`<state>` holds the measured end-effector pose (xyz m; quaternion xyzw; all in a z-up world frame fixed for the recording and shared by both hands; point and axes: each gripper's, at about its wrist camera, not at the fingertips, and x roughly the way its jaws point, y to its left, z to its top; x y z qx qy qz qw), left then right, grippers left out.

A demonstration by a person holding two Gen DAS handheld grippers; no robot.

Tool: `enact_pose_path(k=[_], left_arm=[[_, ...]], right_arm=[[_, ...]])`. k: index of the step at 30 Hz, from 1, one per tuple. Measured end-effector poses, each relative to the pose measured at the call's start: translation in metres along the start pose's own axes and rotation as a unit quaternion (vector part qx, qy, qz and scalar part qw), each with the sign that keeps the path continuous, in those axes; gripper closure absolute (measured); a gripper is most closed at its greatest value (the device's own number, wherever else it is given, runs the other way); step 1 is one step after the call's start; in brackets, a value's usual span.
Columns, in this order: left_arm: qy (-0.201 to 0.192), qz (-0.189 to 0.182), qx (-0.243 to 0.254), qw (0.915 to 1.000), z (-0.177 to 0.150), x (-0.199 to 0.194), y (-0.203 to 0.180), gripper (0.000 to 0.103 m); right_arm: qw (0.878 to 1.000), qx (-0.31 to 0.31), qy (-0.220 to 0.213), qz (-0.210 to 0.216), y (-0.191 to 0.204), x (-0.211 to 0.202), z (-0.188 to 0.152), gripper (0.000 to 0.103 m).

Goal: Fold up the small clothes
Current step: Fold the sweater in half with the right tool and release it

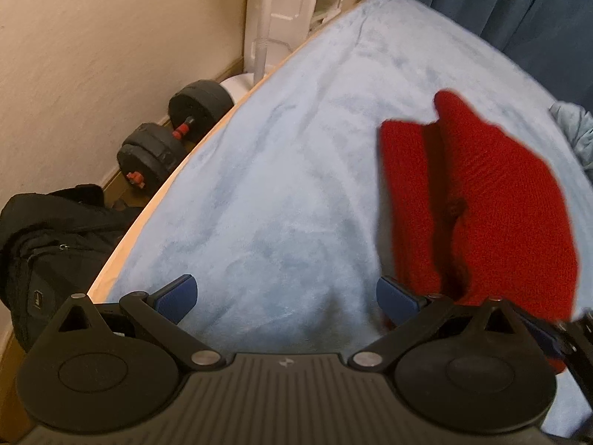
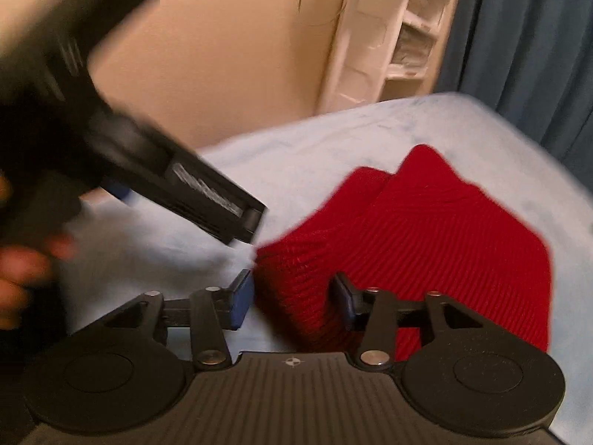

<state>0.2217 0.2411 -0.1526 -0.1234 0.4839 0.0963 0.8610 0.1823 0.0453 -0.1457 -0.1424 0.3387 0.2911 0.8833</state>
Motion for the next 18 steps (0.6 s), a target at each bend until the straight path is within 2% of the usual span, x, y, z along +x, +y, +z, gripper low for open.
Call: enact_pose_path(k=[2,3,5,7,9,12,13,15,16,18], left_arm=[[-0.015,-0.017,-0.006,0.9997,0.004,-0.017,-0.002,0.000],[-0.022,-0.025,-0.008,0.9994,0.007,-0.025,-0.004,0.000],[-0.038,-0.041,-0.008,0.9984,0.013,-0.041,-0.012,0.000],[-0.048,-0.060,0.001,0.9970,0.017,-0.051,-0.025,0.000],[-0.050,-0.075,0.023,0.9956,0.017,-0.053,-0.043,0.000],[-0.021,-0.086,0.076,0.9931,0.007,-0.031,-0.069,0.000],[-0.005,-0.067,0.104,0.9923,-0.001,-0.016,-0.077,0.000],[0.012,-0.014,0.151,0.9883,-0.016,0.009,-0.084,0.000],[0.008,-0.005,0.163,0.9866,-0.021,0.013,-0.081,0.000],[0.002,-0.009,0.149,0.9888,-0.021,0.003,-0.075,0.000]], right_arm=[[0.999,0.044,-0.019,0.012,-0.013,-0.029,0.003,0.054],[0.997,0.068,-0.035,-0.001,-0.022,-0.045,0.002,0.055],[0.991,0.114,-0.057,-0.047,-0.044,-0.067,-0.002,0.056],[0.982,0.145,-0.055,-0.107,-0.069,-0.074,-0.009,0.057],[0.977,0.156,-0.024,-0.141,-0.085,-0.065,-0.019,0.066],[0.980,0.131,0.052,-0.140,-0.085,-0.037,-0.041,0.069],[0.981,0.116,0.066,-0.137,-0.079,-0.030,-0.048,0.069],[0.984,0.079,0.061,-0.149,-0.066,-0.027,-0.058,0.069],[0.984,0.070,0.057,-0.154,-0.063,-0.030,-0.059,0.069],[0.984,0.093,0.058,-0.139,-0.065,-0.044,-0.052,0.068]])
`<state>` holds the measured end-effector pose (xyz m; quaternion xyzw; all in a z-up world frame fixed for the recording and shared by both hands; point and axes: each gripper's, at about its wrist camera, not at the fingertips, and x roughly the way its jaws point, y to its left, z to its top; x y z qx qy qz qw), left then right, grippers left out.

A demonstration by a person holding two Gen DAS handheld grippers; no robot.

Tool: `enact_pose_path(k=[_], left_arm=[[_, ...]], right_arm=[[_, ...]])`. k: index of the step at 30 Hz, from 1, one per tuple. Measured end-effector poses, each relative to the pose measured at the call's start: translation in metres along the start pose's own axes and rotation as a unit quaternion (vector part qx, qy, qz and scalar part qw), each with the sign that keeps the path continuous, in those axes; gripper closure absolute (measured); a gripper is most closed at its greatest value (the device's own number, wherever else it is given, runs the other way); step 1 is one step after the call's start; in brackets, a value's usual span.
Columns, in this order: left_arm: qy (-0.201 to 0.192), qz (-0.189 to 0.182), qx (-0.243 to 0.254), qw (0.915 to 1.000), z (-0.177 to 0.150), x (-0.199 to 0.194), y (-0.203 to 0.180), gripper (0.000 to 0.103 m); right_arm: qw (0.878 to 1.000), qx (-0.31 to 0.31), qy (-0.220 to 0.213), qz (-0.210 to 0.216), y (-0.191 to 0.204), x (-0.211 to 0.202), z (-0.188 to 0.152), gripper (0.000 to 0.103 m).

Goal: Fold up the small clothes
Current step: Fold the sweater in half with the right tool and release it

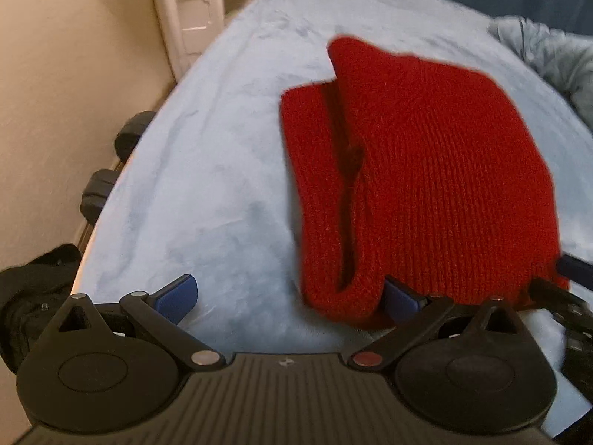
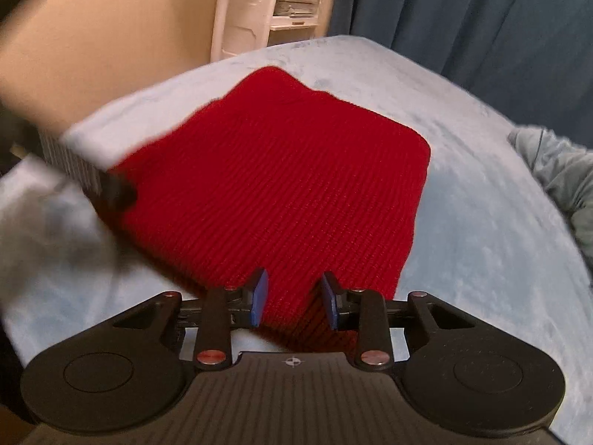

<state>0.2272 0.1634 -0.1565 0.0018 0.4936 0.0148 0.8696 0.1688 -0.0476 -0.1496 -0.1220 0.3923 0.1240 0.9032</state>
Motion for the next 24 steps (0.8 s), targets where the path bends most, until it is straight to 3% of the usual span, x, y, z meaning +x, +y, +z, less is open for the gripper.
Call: enact_pose_path(k=[2,4,7,13,18,24], left_arm=[[-0.010,0.001,-0.009,0.9999,0.001,-0.025,0.004,0.000],[-0.039,0.007,-0.015,0.9991,-0.004,-0.057,0.009,0.000],[-0.060,-0.004,-0.029,0.9978,-0.016,-0.100,0.011,0.000],[-0.062,-0.005,-0.024,0.9978,-0.046,-0.154,-0.013,0.000],[-0.048,-0.033,-0.027,0.9979,-0.063,-0.167,-0.036,0.000],[-0.054,-0.028,-0.018,0.9980,-0.074,-0.183,-0.045,0.000]], right_arm=[[0.999,0.047,-0.009,0.026,-0.010,-0.029,0.004,0.061],[0.996,0.073,-0.033,0.032,-0.019,-0.064,0.000,0.041],[0.993,0.089,-0.069,0.024,-0.024,-0.117,-0.013,0.031],[0.982,0.151,-0.102,-0.052,-0.024,-0.185,-0.047,0.024],[0.975,0.205,-0.087,-0.018,-0.035,-0.199,-0.061,0.024],[0.971,0.214,-0.106,-0.021,-0.036,-0.218,-0.073,0.024]])
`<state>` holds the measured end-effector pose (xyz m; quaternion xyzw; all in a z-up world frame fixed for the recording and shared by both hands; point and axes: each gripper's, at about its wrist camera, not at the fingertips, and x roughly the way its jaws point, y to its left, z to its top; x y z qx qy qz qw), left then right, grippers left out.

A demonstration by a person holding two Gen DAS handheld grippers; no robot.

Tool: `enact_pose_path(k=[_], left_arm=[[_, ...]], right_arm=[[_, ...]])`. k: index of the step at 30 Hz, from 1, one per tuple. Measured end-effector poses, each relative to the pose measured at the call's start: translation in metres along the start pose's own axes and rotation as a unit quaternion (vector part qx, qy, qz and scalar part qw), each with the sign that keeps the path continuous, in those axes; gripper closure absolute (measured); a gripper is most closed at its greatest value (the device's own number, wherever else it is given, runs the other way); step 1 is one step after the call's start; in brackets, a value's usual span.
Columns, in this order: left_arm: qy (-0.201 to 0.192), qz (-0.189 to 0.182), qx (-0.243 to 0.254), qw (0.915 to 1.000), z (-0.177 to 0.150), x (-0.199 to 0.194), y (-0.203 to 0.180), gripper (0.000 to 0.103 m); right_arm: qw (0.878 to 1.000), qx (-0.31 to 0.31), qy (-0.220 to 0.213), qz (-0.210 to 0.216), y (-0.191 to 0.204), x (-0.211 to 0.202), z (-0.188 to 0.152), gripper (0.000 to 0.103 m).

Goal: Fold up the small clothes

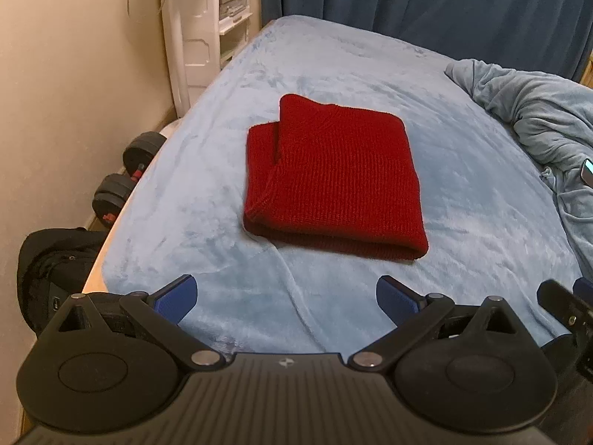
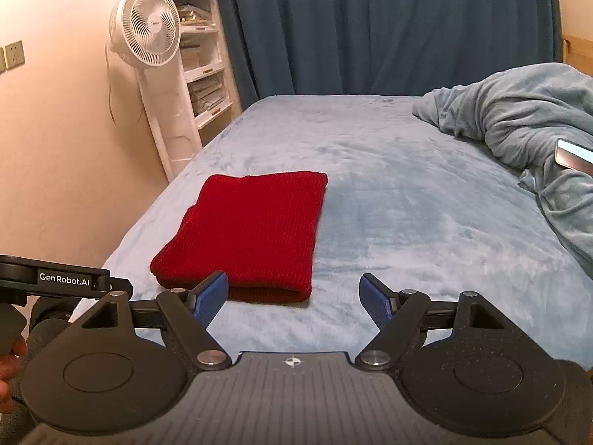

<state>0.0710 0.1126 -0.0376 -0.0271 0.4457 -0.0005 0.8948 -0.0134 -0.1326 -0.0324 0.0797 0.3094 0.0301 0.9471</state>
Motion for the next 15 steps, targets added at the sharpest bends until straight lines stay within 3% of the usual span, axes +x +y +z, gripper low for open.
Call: enact_pose_path(k=[15], left_arm=[[-0.001,-0.005,-0.017,0.9998,0.0062,-0.0065,0.0049,0.000]], right_arm=[[1.000,0.013,0.007,-0.001,-0.0017,-0.0019,-0.0031,0.024]])
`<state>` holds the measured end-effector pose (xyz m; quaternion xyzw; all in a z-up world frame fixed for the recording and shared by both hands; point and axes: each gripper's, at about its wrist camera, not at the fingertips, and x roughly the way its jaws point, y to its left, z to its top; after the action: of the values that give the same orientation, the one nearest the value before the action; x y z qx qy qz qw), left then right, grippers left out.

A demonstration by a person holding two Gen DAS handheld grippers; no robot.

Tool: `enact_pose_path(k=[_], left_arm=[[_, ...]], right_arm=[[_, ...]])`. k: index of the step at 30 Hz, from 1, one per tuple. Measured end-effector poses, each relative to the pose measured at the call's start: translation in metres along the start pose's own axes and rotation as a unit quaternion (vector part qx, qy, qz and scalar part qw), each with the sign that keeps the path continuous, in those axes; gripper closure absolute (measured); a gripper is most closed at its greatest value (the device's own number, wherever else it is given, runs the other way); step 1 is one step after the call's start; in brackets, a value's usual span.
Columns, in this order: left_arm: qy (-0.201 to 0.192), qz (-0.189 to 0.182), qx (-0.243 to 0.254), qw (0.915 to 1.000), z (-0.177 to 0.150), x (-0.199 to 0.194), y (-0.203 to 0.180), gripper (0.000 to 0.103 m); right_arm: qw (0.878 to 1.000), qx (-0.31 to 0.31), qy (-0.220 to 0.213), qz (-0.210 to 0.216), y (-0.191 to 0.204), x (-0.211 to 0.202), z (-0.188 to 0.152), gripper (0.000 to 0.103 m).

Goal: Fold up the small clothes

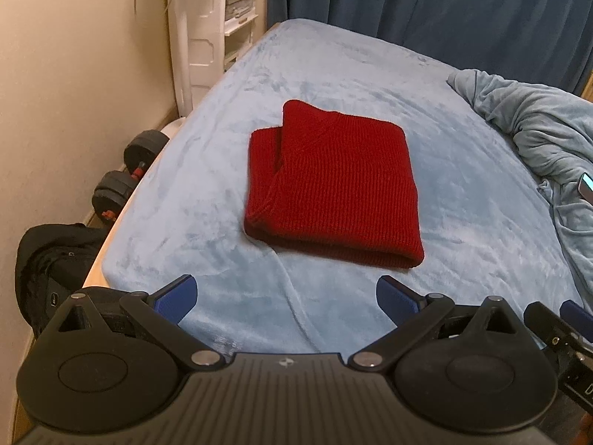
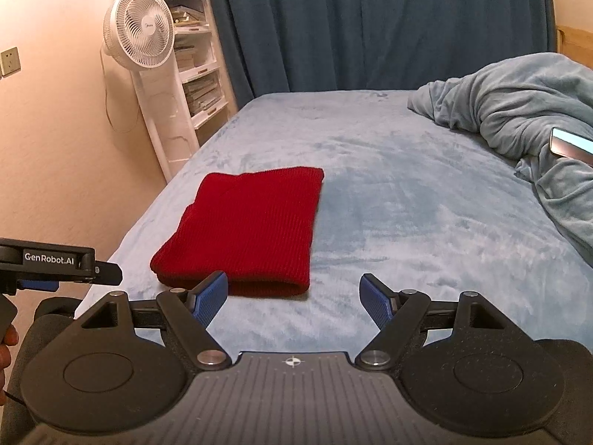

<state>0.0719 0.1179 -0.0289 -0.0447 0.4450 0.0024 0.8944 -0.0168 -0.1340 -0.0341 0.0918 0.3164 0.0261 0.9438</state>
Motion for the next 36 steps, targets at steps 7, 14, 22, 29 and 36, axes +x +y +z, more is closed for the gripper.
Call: enact_pose_path(k=[7,14,22,29,36], left_arm=[[0.000,0.006,-0.022,0.9998,0.005,0.006,0.004,0.000],[0.012,0.014,-0.042,0.9989,0.015,0.021,0.007,0.000],[0.038,0.017,-0.073,0.9965,0.021,0.050,0.004,0.000],[0.060,0.008,-0.103,0.9928,0.030,0.076,-0.007,0.000],[0.075,0.004,-0.134,0.9882,0.040,0.111,-0.015,0.000]], right_arm=[[1.000,0.001,0.016,0.000,0.002,0.016,0.001,0.024],[0.999,0.008,0.035,-0.002,-0.003,0.035,0.005,0.024],[0.997,0.036,0.063,0.004,-0.018,0.060,0.008,0.022],[0.995,0.055,0.083,0.016,-0.036,0.085,0.014,0.020],[0.988,0.109,0.098,0.044,-0.078,0.140,0.057,0.017]])
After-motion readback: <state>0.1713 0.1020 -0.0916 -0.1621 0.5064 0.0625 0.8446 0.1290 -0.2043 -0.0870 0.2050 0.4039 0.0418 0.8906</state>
